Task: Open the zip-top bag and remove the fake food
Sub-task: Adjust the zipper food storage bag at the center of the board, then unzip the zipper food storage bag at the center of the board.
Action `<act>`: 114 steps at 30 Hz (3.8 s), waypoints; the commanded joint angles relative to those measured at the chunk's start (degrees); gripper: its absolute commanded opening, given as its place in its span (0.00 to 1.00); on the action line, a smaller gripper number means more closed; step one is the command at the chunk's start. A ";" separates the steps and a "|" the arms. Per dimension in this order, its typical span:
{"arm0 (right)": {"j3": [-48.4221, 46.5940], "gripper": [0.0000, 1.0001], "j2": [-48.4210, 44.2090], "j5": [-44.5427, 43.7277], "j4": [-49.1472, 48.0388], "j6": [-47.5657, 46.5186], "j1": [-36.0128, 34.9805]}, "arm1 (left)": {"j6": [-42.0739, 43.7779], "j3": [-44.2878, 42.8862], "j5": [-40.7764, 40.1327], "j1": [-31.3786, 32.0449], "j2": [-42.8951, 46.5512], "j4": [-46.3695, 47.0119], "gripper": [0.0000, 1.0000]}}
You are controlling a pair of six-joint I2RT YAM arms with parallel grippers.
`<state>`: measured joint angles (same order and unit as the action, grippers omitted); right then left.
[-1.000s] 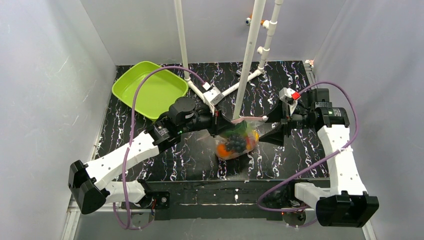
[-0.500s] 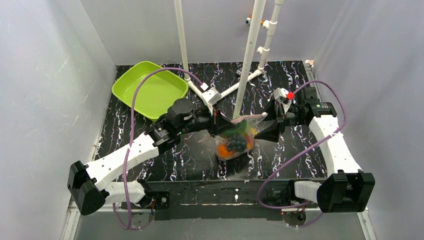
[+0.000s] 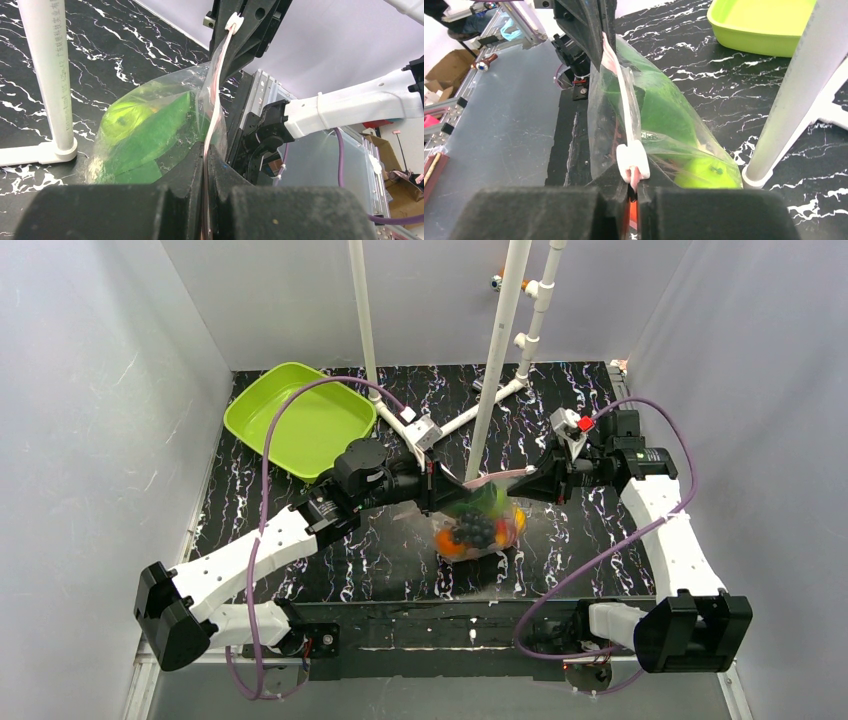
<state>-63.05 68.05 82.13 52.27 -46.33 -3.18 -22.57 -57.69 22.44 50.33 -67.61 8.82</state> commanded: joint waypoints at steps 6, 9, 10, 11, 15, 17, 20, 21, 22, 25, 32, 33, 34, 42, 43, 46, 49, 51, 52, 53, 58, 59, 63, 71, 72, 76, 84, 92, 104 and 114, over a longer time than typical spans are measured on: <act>-7.29 0.01 -4.35 -7.51 -4.07 14.01 -0.35 | 3.48 -2.03 -0.36 -0.68 4.49 -3.61 0.00; -10.99 0.01 -3.91 -7.56 0.04 13.45 -0.49 | 5.33 -4.26 0.94 -0.94 4.19 -7.05 0.00; -11.39 0.01 -3.88 -7.59 0.42 13.67 -0.61 | 5.98 -5.24 1.77 -1.04 3.93 -8.18 0.04; -11.43 0.01 -3.96 -7.54 0.49 13.83 -0.80 | 6.75 -6.15 2.55 -1.10 3.65 -9.97 0.09; -10.56 0.01 -4.40 -9.31 0.75 14.33 -1.58 | 10.03 -9.38 4.29 -1.19 3.43 -14.45 0.34; -10.27 0.01 -5.10 -10.47 1.17 14.18 -1.89 | 12.32 -11.36 4.56 -1.15 3.48 -16.73 0.49; -10.07 0.01 -6.21 -11.38 1.25 14.24 -2.01 | 14.59 -14.14 4.60 -1.26 3.69 -19.67 0.69; -10.15 0.01 -6.45 -11.67 1.24 14.17 -2.01 | 15.03 -14.83 4.70 -1.28 3.82 -20.36 0.75; -10.19 0.01 -6.63 -11.81 1.43 14.16 -2.01 | 15.51 -15.41 4.78 -1.24 3.85 -20.82 0.80; -10.10 0.01 -7.08 -11.89 1.52 14.00 -2.01 | 15.30 -16.00 5.33 -1.26 3.81 -20.72 0.91; -9.15 0.01 -7.52 -11.35 1.02 14.24 -2.01 | 10.05 -16.26 7.06 -1.24 0.75 -16.23 0.98; -9.05 0.01 -7.50 -11.08 0.72 14.51 -2.07 | 9.20 -16.62 7.42 -1.28 0.16 -15.33 0.98; -8.91 0.01 -7.43 -10.91 0.40 14.78 -2.13 | 8.65 -17.13 7.84 -1.28 -0.58 -14.40 0.98; -8.08 0.01 -6.88 -10.08 -0.48 15.60 -2.79 | 10.62 -23.74 12.20 -0.50 -8.36 -11.43 0.92; -8.02 0.01 -6.84 -9.95 -0.53 15.62 -2.80 | 11.44 -24.15 12.20 -0.37 -9.31 -11.07 0.91; -7.80 0.01 -6.71 -8.94 -0.57 15.54 -2.87 | 13.23 -26.17 12.38 -0.10 -12.58 -11.40 0.81; -7.47 0.01 -6.79 -7.88 -0.34 15.18 -2.91 | 14.06 -27.80 12.38 0.30 -14.98 -11.61 0.76; -7.24 0.01 -6.75 -7.70 -0.33 14.93 -2.89 | 14.22 -28.69 12.53 0.58 -16.10 -11.08 0.73; -7.14 0.01 -6.76 -7.62 -0.37 14.89 -2.95 | 14.22 -29.00 12.77 0.64 -16.61 -10.61 0.70; -7.10 0.01 -6.67 -7.53 -0.33 14.90 -2.93 | 14.07 -29.27 12.95 0.85 -17.03 -10.10 0.69; -7.01 0.01 -6.25 -7.33 -0.45 14.87 -2.98 | 13.81 -30.01 13.24 2.19 -18.72 -7.35 0.57; -6.94 0.01 -6.26 -7.32 -0.43 14.91 -2.95 | 13.72 -30.15 13.32 2.46 -18.92 -6.80 0.54; -6.74 0.01 -6.22 -7.54 -0.50 14.93 -3.00 | 13.22 -29.95 13.50 2.97 -19.21 -5.44 0.49; -6.91 0.01 -5.91 -7.80 -0.51 15.09 -2.99 | 12.35 -29.79 13.43 3.62 -19.89 -3.69 0.36; -6.91 0.01 -5.85 -7.85 -0.53 15.04 -2.97 | 12.38 -29.88 13.12 3.64 -20.12 -3.80 0.35; -6.83 0.01 -5.83 -7.85 -0.51 15.09 -2.97 | 12.52 -30.57 12.58 3.73 -21.27 -3.87 0.31; -6.66 0.01 -6.00 -7.85 -0.50 15.10 -3.02 | 12.54 -31.69 12.98 4.08 -22.90 -4.37 0.14; -6.26 0.01 -6.35 -8.25 -0.50 14.96 -2.97 | 12.37 -30.84 12.71 4.17 -21.78 -4.03 0.00; -5.95 0.01 -7.31 -6.09 -1.21 16.10 -1.19 | 12.90 -25.28 12.35 3.29 -17.48 -3.18 0.00; -5.47 0.01 -7.56 -5.72 -1.40 15.75 -1.04 | 13.60 -21.99 13.90 1.58 -13.99 -4.38 0.00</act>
<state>-68.42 62.17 73.23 52.93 -31.18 -5.21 -10.04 -80.90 34.68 53.17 -86.24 5.98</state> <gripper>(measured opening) 0.040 0.084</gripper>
